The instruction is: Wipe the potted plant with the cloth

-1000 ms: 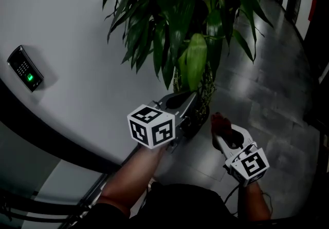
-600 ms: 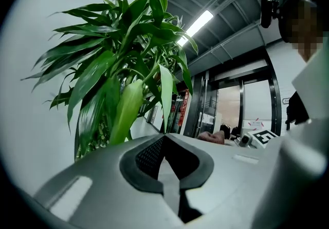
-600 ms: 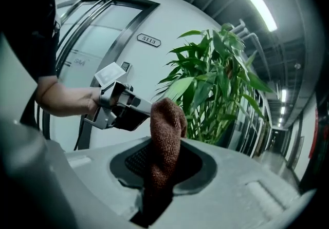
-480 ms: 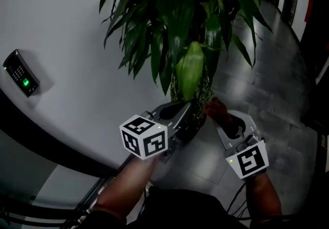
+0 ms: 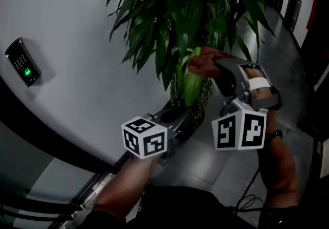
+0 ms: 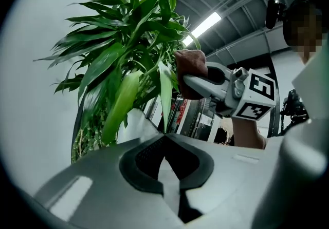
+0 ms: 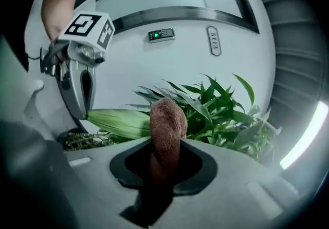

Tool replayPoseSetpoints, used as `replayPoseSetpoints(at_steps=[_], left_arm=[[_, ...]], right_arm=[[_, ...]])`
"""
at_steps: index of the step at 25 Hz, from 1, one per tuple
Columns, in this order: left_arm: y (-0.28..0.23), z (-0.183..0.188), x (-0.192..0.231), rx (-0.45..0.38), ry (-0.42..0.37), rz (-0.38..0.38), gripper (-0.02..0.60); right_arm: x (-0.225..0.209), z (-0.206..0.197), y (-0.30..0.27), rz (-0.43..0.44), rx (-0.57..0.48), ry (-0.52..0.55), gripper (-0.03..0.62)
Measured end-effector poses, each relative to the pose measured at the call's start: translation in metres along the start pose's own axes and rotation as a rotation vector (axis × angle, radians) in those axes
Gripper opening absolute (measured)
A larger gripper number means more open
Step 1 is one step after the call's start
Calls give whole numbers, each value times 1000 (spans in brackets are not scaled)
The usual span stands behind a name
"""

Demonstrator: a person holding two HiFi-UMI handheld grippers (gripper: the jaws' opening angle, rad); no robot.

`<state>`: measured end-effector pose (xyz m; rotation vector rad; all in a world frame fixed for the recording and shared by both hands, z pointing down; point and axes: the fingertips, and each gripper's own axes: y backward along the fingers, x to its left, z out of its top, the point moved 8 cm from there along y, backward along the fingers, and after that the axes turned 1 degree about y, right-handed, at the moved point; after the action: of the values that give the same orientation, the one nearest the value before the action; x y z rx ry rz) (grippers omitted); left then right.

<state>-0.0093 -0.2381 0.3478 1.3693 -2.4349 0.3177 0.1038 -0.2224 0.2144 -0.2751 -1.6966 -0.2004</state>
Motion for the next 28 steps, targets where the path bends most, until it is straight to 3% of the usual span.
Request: replayPoseSetpoints(at_steps=[4,9,28], left_arm=[[2,-4,0,4,7,14,17],[2,-6,-2,-11,4,28,17],[2,-19,1,6,20,50,17]], right_arm=[[1,11,-23,-15,30,164,71],[13,14,-36,-10,24,253,71],[80,23,-10,156,-33,325,71]])
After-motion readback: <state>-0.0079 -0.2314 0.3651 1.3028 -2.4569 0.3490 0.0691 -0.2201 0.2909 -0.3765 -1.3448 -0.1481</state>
